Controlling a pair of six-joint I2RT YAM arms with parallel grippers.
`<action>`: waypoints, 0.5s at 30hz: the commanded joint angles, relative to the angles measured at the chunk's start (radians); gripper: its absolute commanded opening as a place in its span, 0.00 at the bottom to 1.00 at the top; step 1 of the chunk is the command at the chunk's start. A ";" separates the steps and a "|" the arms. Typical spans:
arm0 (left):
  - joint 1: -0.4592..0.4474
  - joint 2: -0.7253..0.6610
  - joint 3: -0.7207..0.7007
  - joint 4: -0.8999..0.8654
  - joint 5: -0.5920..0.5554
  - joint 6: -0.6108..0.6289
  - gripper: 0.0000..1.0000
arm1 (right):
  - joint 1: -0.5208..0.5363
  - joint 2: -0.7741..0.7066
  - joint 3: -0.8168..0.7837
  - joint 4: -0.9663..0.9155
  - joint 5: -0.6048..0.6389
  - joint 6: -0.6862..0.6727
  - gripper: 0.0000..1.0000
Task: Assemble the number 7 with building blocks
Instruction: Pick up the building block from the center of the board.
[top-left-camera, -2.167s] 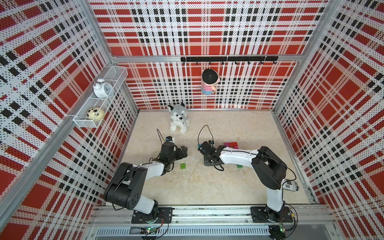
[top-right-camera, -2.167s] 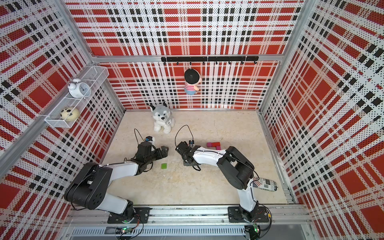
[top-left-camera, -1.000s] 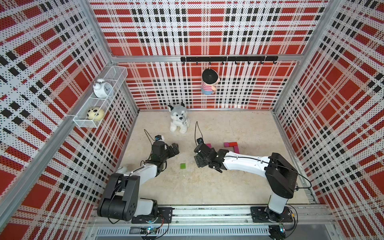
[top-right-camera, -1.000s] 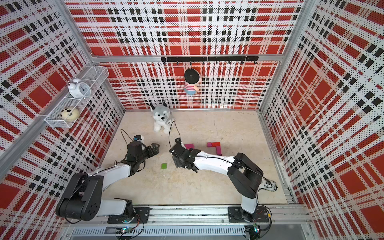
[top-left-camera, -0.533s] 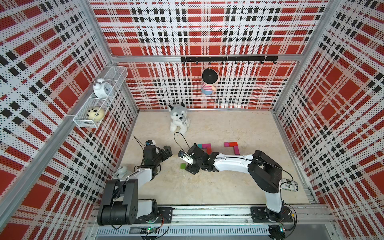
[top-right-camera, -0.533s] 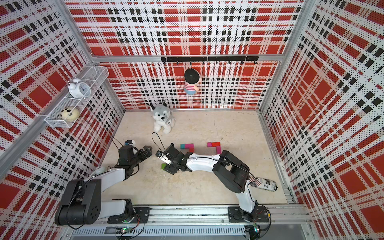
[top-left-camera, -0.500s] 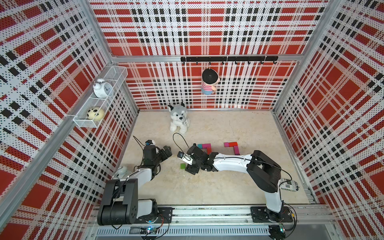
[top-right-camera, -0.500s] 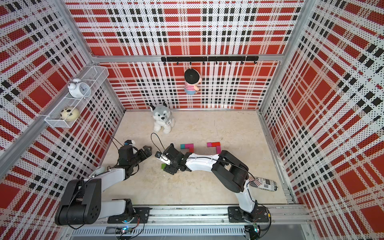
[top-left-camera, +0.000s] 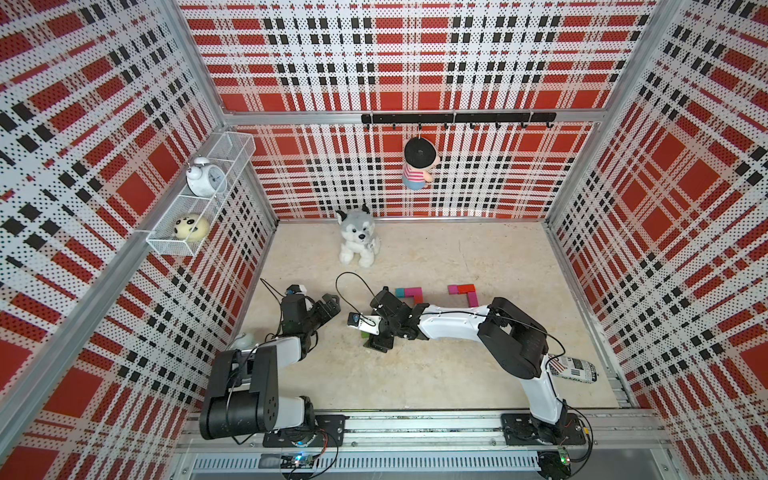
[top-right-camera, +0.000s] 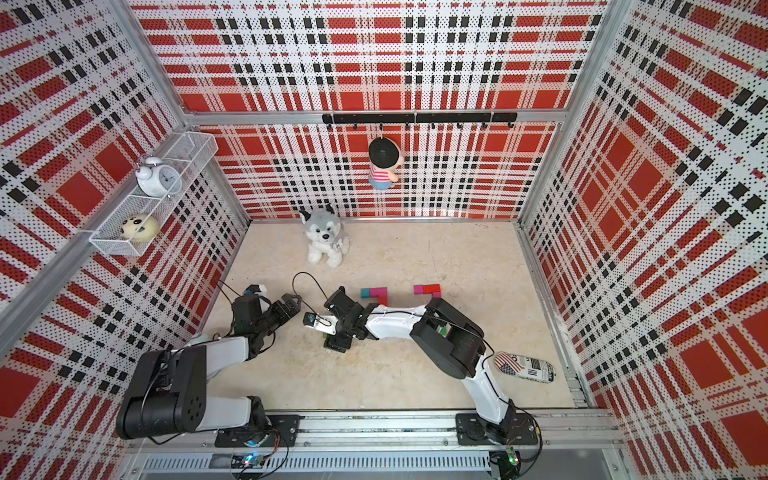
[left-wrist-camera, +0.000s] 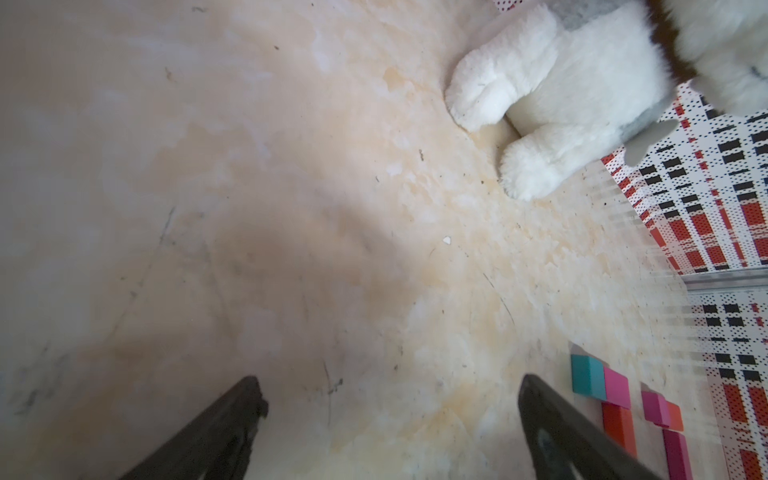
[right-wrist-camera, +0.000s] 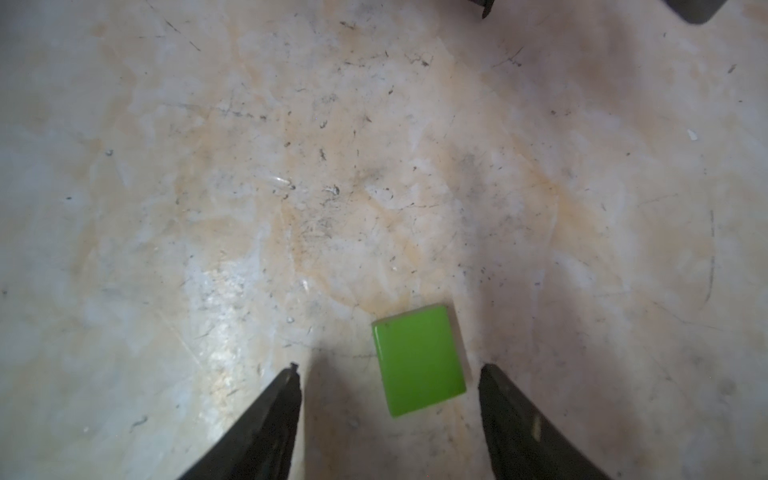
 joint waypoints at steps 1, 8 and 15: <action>0.010 0.004 -0.010 0.041 0.021 -0.008 0.98 | -0.010 0.033 0.032 0.016 -0.049 -0.023 0.71; 0.018 0.015 -0.012 0.043 0.021 -0.003 0.98 | -0.014 0.068 0.061 0.018 -0.051 -0.041 0.69; 0.026 0.015 -0.015 0.046 0.020 -0.002 0.98 | -0.014 0.094 0.083 -0.041 -0.047 -0.059 0.59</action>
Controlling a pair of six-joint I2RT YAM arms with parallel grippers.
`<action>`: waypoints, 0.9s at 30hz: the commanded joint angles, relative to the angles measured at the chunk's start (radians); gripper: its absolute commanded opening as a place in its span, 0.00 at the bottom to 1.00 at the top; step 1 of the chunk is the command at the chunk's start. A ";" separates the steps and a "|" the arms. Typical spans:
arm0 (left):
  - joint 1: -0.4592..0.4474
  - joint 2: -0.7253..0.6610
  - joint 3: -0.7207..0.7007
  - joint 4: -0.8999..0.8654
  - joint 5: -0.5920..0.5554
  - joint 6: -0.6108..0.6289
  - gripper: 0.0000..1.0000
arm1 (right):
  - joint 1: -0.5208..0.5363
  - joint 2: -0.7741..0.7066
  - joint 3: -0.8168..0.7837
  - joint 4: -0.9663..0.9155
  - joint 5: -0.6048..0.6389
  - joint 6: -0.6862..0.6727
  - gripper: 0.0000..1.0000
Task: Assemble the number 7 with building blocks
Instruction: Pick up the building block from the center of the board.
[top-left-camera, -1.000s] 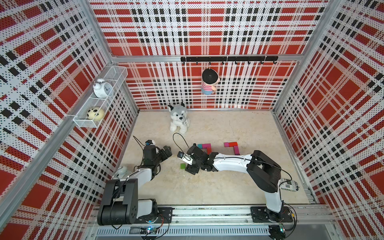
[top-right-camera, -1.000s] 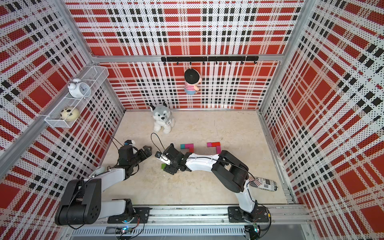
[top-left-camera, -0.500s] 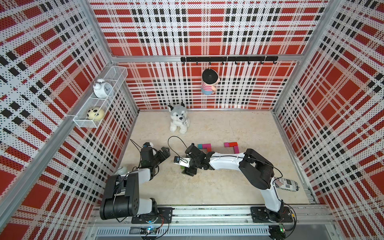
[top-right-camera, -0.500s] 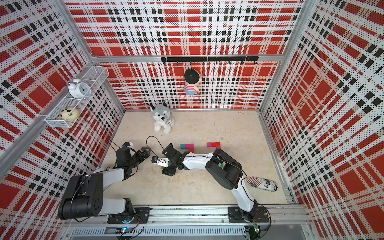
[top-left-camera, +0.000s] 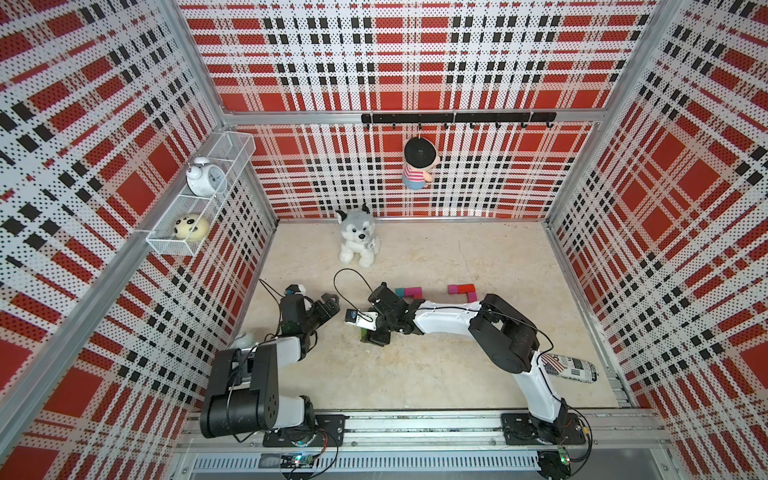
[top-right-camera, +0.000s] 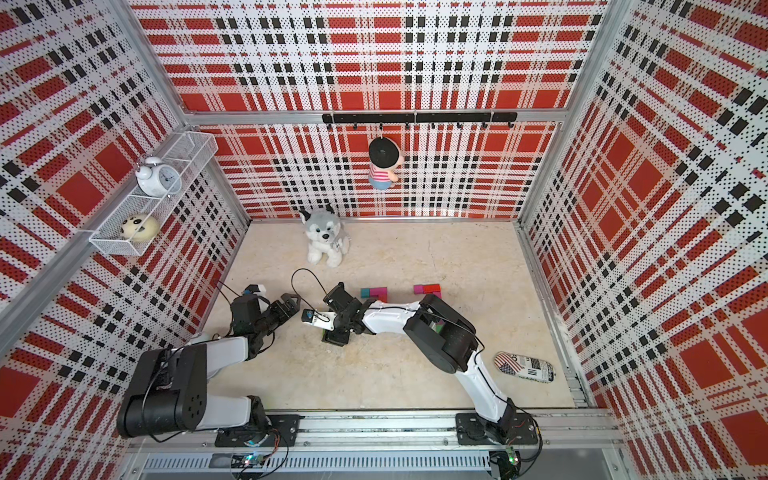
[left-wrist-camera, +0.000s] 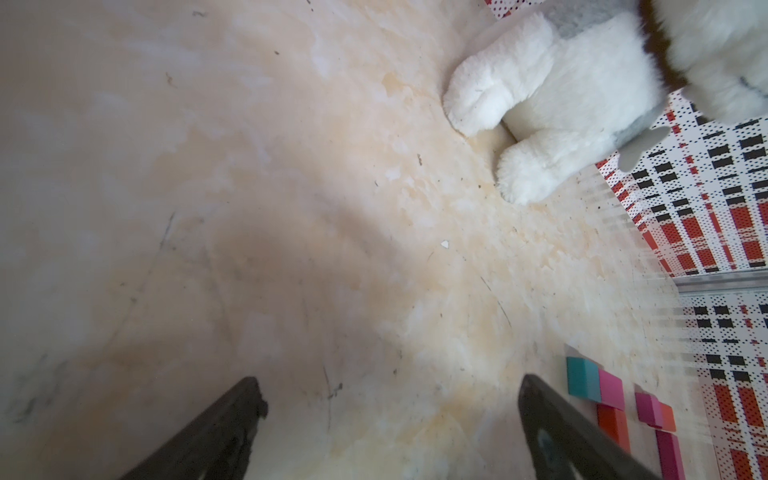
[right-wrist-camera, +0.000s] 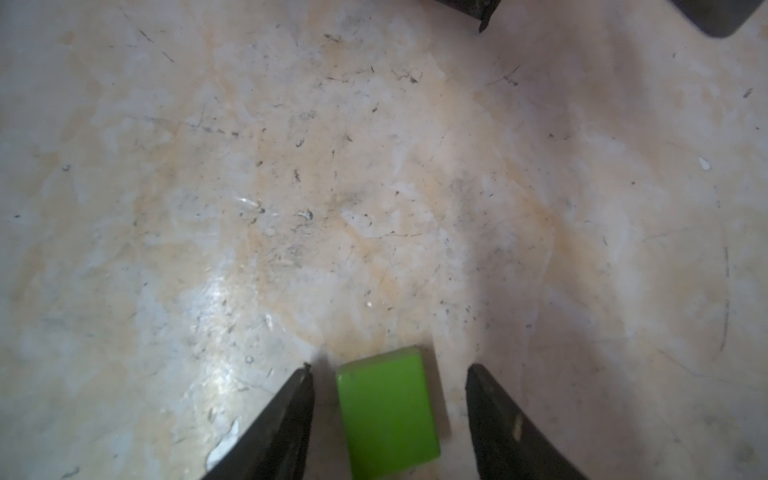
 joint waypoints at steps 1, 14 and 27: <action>0.012 0.008 -0.013 0.026 0.011 0.000 0.98 | -0.003 0.031 0.013 -0.049 -0.005 -0.019 0.56; 0.014 0.003 -0.017 0.032 0.011 -0.005 0.98 | -0.007 0.063 0.042 -0.160 0.003 -0.025 0.35; -0.075 -0.043 -0.012 0.031 -0.082 -0.008 0.98 | -0.029 -0.178 -0.110 0.012 0.061 0.341 0.16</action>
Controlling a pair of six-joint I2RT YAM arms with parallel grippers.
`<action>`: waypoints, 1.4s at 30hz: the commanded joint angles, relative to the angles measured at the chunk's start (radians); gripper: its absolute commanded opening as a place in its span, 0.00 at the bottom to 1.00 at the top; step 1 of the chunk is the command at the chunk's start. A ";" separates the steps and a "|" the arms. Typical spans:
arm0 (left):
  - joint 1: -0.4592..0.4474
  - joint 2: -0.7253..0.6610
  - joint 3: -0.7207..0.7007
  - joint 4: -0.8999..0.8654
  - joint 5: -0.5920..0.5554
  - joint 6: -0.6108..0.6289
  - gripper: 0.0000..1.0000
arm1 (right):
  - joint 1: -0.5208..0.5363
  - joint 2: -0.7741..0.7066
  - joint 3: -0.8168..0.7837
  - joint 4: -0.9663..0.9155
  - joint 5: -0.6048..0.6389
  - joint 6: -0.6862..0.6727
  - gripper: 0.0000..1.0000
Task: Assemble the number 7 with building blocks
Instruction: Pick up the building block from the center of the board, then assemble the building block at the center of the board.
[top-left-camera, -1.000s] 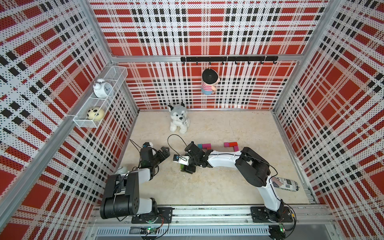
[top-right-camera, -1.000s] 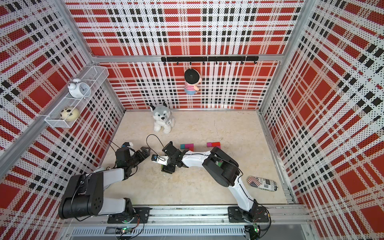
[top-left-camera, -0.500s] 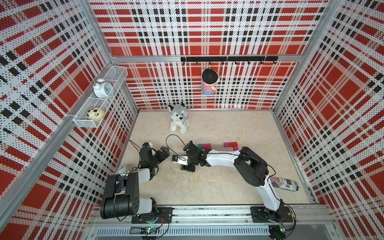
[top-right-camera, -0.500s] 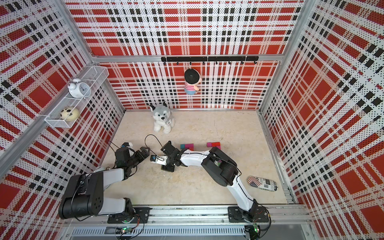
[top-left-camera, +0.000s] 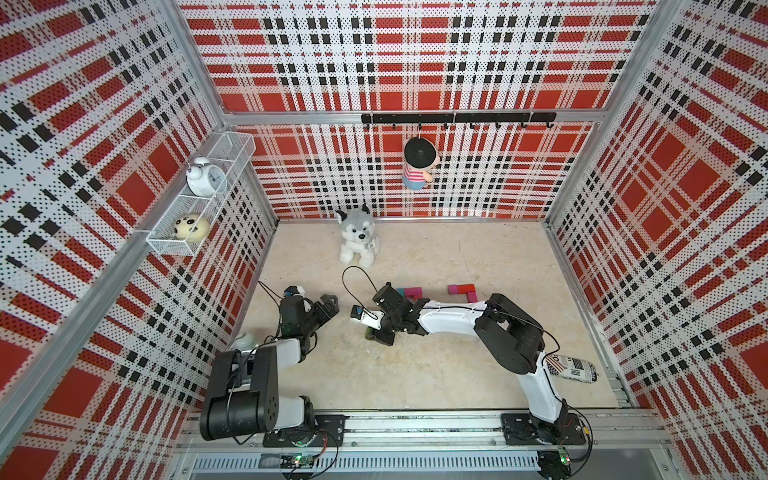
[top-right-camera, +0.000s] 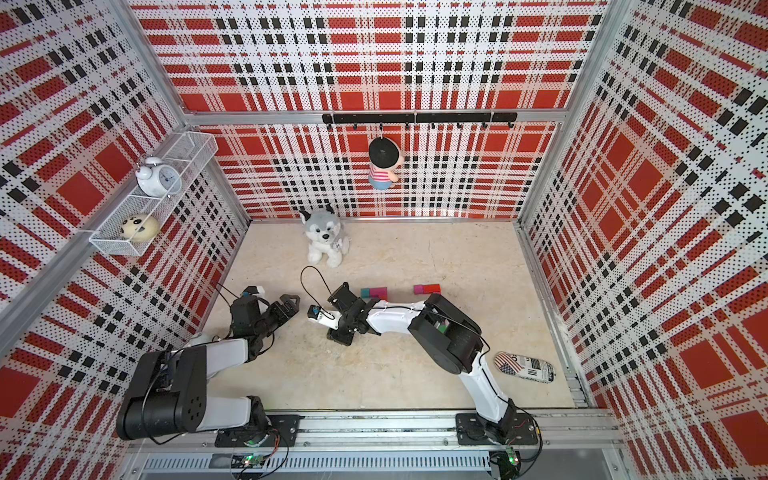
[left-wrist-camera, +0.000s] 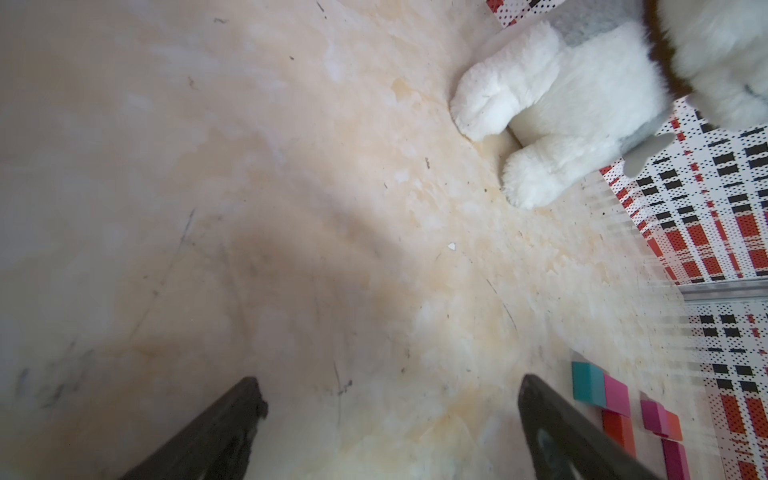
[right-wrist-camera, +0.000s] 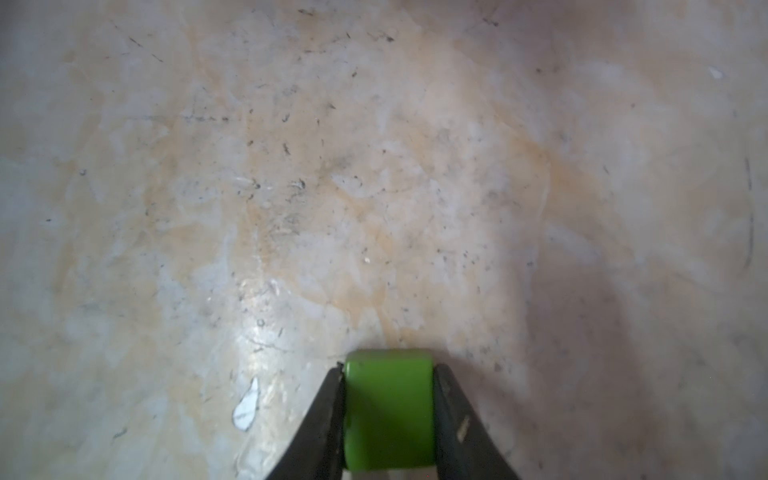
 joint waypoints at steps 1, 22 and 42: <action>-0.067 -0.019 0.013 0.018 -0.060 0.004 0.98 | -0.007 -0.136 -0.057 0.051 0.065 0.183 0.16; -0.387 0.120 0.085 0.051 -0.159 0.017 0.98 | 0.126 -0.496 -0.422 -0.229 0.635 1.157 0.11; -0.401 0.123 0.086 0.048 -0.166 0.018 0.98 | 0.109 -0.327 -0.373 -0.280 0.668 1.247 0.21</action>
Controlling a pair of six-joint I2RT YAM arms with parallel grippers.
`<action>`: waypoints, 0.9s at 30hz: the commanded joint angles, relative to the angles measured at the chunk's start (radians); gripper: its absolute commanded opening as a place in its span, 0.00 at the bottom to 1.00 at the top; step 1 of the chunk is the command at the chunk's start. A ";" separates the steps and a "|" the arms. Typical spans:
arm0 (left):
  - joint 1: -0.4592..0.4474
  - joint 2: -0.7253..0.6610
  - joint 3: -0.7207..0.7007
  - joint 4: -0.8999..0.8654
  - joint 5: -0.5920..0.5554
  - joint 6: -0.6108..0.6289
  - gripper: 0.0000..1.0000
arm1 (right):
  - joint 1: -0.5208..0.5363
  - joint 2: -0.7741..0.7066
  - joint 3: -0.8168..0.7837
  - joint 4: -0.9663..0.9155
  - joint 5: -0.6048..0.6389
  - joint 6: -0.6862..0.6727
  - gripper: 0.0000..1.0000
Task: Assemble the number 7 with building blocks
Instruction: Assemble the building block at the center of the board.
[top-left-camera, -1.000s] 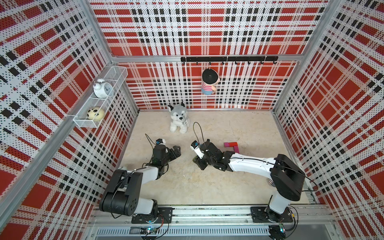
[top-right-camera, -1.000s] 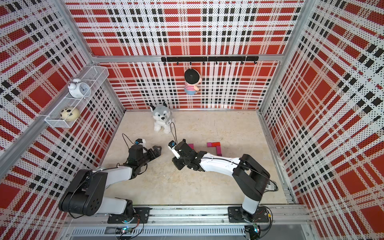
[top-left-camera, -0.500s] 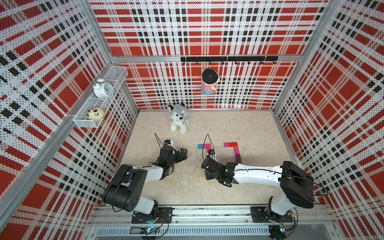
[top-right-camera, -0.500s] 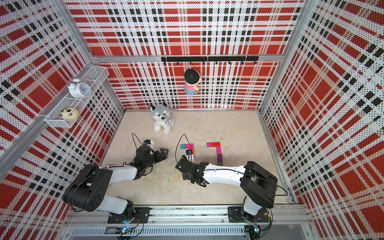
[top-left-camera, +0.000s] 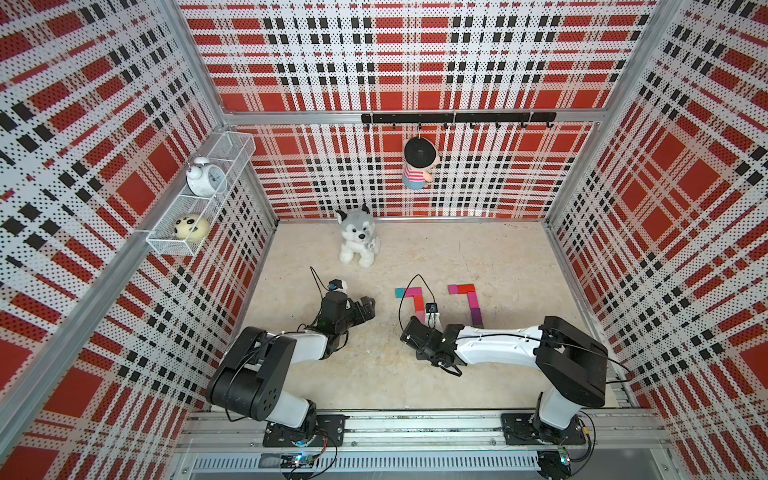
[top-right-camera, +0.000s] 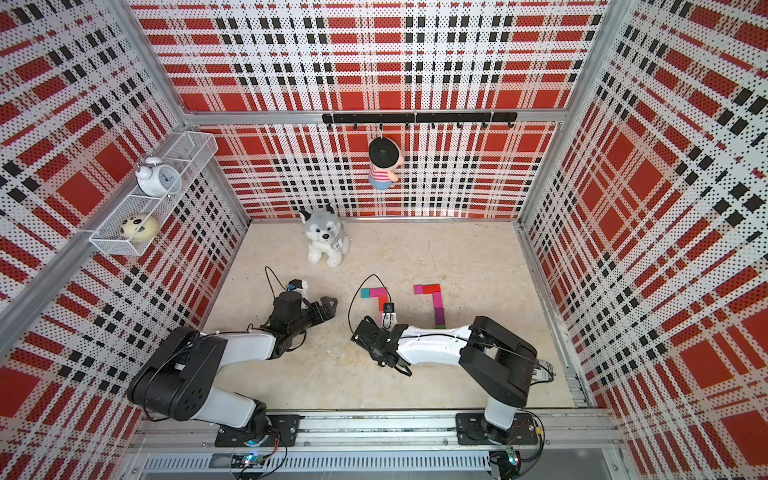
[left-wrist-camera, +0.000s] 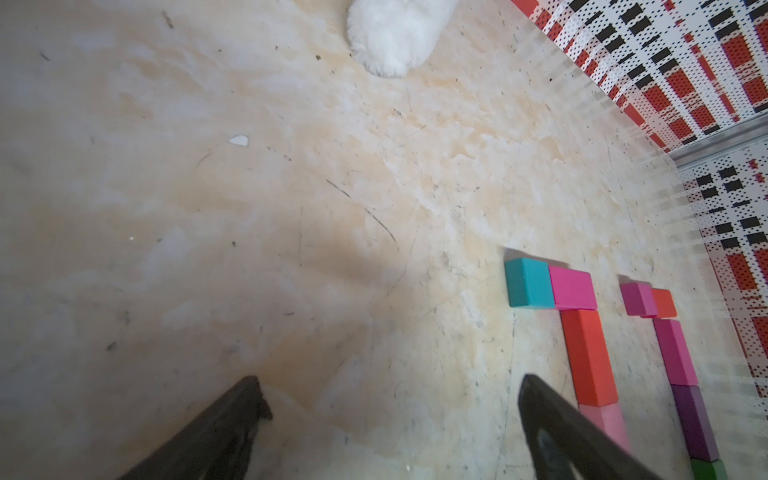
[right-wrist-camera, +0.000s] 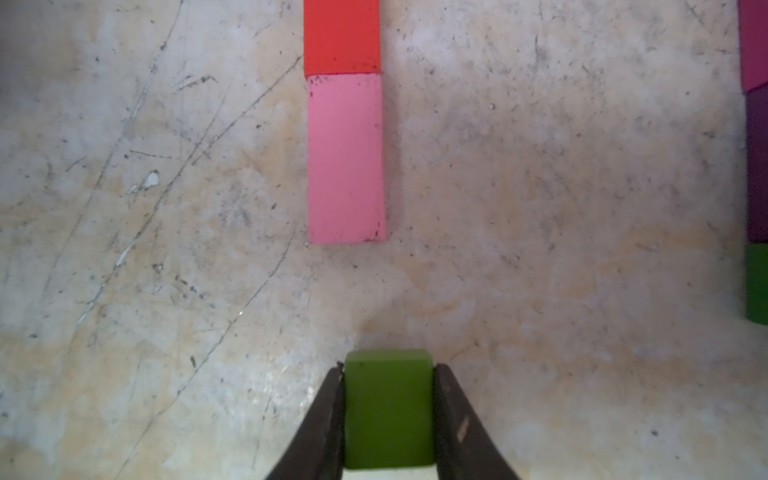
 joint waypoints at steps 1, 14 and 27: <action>-0.007 -0.003 0.010 0.006 -0.010 0.019 0.98 | -0.010 0.043 0.029 0.016 -0.013 -0.006 0.22; -0.007 0.001 0.018 -0.010 -0.013 0.022 0.98 | -0.016 0.080 0.054 -0.002 -0.028 0.005 0.60; -0.003 -0.029 0.019 -0.036 -0.033 0.028 0.98 | -0.002 -0.001 0.049 -0.063 -0.002 0.002 0.59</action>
